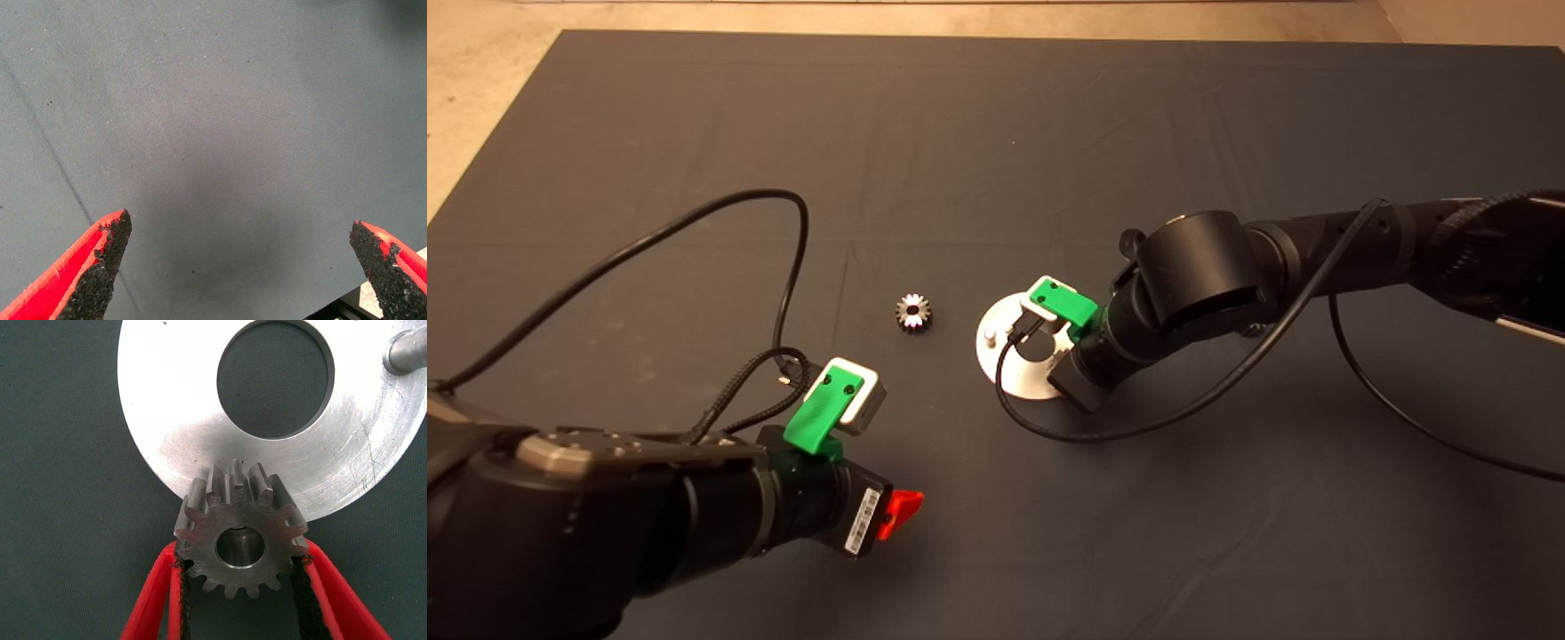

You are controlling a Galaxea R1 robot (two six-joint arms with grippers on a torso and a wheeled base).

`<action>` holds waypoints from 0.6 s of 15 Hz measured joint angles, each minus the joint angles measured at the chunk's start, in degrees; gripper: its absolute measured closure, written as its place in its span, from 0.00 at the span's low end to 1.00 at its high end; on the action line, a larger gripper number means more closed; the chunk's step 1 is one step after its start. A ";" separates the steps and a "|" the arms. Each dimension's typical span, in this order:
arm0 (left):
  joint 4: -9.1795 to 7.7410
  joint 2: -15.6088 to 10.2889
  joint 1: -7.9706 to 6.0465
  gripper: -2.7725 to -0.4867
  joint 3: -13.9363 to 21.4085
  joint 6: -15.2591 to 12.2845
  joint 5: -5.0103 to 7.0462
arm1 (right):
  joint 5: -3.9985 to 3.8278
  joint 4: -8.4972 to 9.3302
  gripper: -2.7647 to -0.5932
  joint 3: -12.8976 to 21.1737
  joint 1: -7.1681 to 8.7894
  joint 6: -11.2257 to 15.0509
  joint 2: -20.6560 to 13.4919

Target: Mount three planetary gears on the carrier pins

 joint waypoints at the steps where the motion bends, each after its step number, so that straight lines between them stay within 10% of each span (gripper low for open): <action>1: 0.02 0.00 0.00 0.18 0.00 0.00 0.00 | -0.01 -0.05 0.90 0.00 0.00 0.00 0.02; 9: 0.05 -0.02 0.01 0.18 0.00 -0.01 0.00 | -0.31 -0.88 0.90 -0.01 -0.02 -0.02 0.04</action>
